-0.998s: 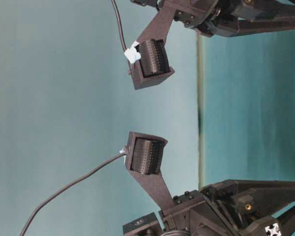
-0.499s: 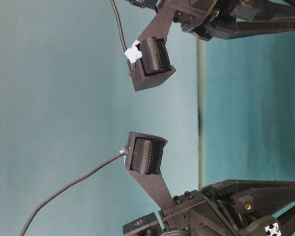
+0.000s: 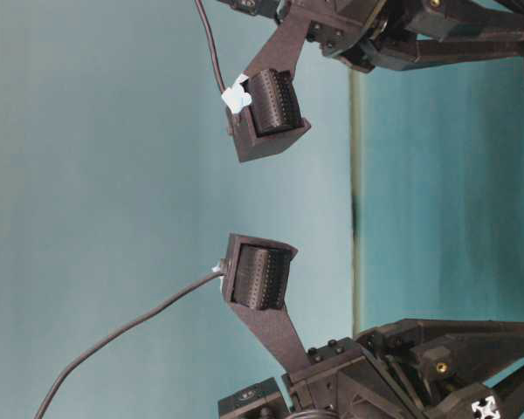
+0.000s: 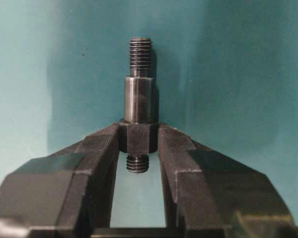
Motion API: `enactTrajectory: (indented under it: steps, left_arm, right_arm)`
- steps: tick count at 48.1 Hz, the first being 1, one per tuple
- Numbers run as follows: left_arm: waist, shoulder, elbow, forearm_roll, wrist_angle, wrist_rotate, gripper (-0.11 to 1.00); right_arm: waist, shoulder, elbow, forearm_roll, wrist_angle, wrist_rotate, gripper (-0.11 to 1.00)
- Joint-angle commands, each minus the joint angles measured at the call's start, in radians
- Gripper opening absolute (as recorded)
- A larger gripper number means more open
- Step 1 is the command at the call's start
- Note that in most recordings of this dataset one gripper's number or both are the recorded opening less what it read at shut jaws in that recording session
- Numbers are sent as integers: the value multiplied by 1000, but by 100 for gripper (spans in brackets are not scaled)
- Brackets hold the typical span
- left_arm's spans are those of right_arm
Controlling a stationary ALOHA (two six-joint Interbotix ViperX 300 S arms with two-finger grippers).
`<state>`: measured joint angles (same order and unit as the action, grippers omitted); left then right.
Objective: Insert the washer onto the shaft with both hands.
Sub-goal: 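Lift the washer and shaft off the table with both grippers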
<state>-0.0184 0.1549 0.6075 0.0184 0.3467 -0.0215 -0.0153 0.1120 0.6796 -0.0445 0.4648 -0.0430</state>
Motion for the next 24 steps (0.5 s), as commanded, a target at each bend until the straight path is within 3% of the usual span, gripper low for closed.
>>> enactTrajectory:
  steps: [1, 13, 24]
  left_arm:
    - [-5, -11, -3, 2, -9, 0, 37]
    - [-5, -69, 41, 2, -89, 0, 37]
    - [-6, -130, 91, 0, -169, 0, 37]
  right_arm:
    - [-26, -2, 3, -12, 5, -17, 0]
    - [-18, -49, 28, -5, -41, -12, 0]
    - [-18, -107, 109, 8, -193, 37, 0]
